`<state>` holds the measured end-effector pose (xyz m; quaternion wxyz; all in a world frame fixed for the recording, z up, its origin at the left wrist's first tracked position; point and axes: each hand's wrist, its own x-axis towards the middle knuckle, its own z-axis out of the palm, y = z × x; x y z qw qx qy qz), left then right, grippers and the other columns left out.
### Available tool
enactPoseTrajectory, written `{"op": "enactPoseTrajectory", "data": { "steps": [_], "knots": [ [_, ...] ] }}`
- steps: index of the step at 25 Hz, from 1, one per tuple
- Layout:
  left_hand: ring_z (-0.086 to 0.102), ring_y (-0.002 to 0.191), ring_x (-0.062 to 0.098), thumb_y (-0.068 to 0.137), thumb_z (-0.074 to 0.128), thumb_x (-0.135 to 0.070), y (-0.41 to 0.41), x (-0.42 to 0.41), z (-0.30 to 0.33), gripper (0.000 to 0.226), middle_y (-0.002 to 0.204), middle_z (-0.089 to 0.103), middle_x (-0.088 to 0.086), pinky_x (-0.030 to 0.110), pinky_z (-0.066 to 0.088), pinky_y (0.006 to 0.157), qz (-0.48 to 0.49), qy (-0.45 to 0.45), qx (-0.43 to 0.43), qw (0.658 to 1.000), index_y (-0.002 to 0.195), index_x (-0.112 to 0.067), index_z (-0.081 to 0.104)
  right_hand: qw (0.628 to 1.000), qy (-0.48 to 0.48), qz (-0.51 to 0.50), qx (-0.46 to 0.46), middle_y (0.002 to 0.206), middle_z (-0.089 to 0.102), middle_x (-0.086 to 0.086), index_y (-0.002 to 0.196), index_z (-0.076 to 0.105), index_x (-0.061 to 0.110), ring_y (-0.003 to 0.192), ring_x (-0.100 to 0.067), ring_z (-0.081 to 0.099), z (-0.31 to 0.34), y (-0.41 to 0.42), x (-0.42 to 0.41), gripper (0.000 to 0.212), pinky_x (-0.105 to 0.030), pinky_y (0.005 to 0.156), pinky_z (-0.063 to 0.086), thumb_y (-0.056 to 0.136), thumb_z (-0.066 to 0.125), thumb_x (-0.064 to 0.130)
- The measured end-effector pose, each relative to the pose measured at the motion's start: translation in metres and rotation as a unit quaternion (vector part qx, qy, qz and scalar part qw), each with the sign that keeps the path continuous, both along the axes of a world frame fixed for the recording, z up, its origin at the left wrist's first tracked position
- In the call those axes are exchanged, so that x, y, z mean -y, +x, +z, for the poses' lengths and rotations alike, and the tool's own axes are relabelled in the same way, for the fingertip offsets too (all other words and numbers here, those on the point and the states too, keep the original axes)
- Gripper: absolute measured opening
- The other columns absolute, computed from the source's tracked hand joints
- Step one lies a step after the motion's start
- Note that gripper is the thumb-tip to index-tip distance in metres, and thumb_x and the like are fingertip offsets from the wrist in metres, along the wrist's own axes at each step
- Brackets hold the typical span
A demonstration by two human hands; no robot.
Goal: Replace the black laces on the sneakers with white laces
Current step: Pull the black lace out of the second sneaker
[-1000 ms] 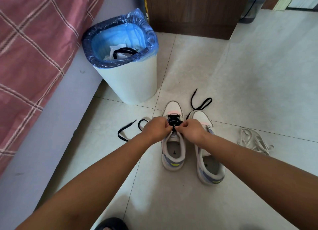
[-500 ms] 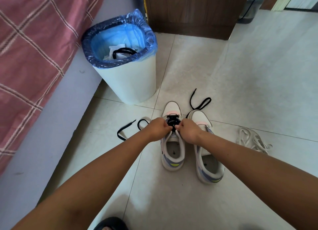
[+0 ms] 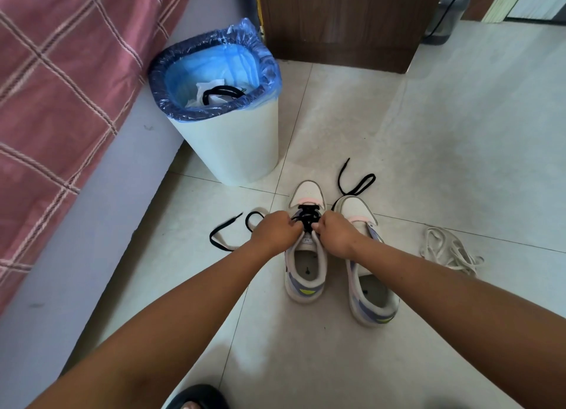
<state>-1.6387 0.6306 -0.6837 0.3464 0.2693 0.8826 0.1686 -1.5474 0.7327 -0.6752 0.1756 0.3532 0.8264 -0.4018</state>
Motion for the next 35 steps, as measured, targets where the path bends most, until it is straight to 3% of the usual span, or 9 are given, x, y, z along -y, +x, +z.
{"op": "enactPoseTrajectory", "data": {
  "steps": [4,11,14,17,20,25,29,32,35],
  "knots": [
    [0.049,0.068,0.023,0.091,0.055,-0.022,-0.002,-0.001,-0.001,0.031,0.066,0.048,0.006,0.025,0.038,0.056,0.073,0.053,0.131,0.987,0.064,-0.014,0.042,1.000,0.004,0.004,0.004,0.059,0.039,-0.003,0.057,0.035,0.014,0.054,-0.016,0.038,0.000,-0.001,0.002,0.042,-0.029,0.060,0.033,0.097,0.047,0.011],
    [0.055,0.046,0.021,0.058,0.080,-0.010,-0.005,0.011,-0.007,0.027,0.070,0.056,0.007,0.023,0.031,0.038,-0.308,0.056,-0.445,0.839,0.076,-0.007,0.060,0.999,0.021,0.039,0.005,0.060,0.039,-0.003,0.057,0.035,0.013,0.070,-0.022,0.043,0.003,0.002,0.001,0.041,-0.030,0.062,0.033,0.097,0.044,0.010],
    [0.053,0.063,0.027,0.089,0.054,-0.023,-0.001,0.003,-0.006,0.020,0.074,0.053,0.012,0.026,0.033,0.050,-0.022,0.006,-0.068,0.997,0.076,-0.007,0.050,0.999,0.023,0.033,0.003,0.059,0.038,-0.003,0.056,0.035,0.013,0.061,-0.021,0.040,0.001,0.001,0.002,0.041,-0.030,0.056,0.031,0.096,0.044,0.008],
    [0.037,0.053,0.021,0.093,0.044,-0.021,-0.006,0.000,-0.004,0.027,0.067,0.042,0.011,0.023,0.026,0.048,0.143,0.019,0.214,0.966,0.068,-0.011,0.041,0.998,0.019,0.052,0.015,0.057,0.036,-0.004,0.054,0.032,0.013,0.055,-0.017,0.033,0.001,0.001,0.002,0.044,-0.031,0.053,0.026,0.096,0.041,0.005],
    [0.056,0.075,0.030,0.097,0.038,-0.016,-0.001,-0.001,0.001,0.018,0.090,0.058,0.014,0.031,0.036,0.057,-0.104,-0.006,-0.027,0.994,0.093,-0.006,0.053,0.999,0.012,0.044,0.011,0.058,0.037,-0.003,0.055,0.033,0.014,0.053,-0.014,0.033,0.001,0.000,0.001,0.043,-0.030,0.052,0.028,0.097,0.043,0.008],
    [0.059,0.099,0.029,0.093,0.041,-0.004,-0.012,0.009,0.001,0.029,0.115,0.051,0.012,0.032,0.036,0.065,-0.341,-0.125,-0.344,0.866,0.122,-0.006,0.042,0.998,0.013,0.063,0.001,0.062,0.038,0.000,0.059,0.034,0.016,0.062,-0.017,0.040,0.008,-0.001,0.000,0.041,-0.029,0.065,0.032,0.099,0.043,0.012],
    [0.054,0.069,0.027,0.097,0.040,-0.020,-0.012,0.008,-0.001,0.020,0.083,0.058,0.015,0.027,0.035,0.056,-0.011,-0.088,-0.038,0.995,0.089,-0.006,0.051,0.997,0.015,0.074,0.003,0.059,0.038,-0.002,0.057,0.034,0.013,0.054,-0.013,0.035,0.007,-0.001,0.003,0.042,-0.029,0.052,0.028,0.098,0.043,0.008],
    [0.034,0.047,0.016,0.095,0.045,-0.025,-0.010,0.002,0.000,0.027,0.060,0.038,0.006,0.016,0.024,0.044,0.180,0.041,0.272,0.944,0.071,-0.013,0.043,0.998,0.006,0.067,0.005,0.060,0.037,-0.003,0.056,0.033,0.012,0.059,-0.018,0.037,0.005,-0.003,0.003,0.043,-0.028,0.050,0.026,0.098,0.042,0.009],
    [0.053,0.069,0.023,0.098,0.042,-0.021,-0.019,0.008,-0.001,0.019,0.082,0.054,0.010,0.026,0.034,0.056,-0.069,-0.035,0.004,0.997,0.087,-0.011,0.053,0.997,0.003,0.072,0.011,0.061,0.037,-0.004,0.057,0.034,0.012,0.066,-0.021,0.040,0.007,-0.003,0.002,0.042,-0.030,0.058,0.031,0.098,0.042,0.009]
  ]
}}
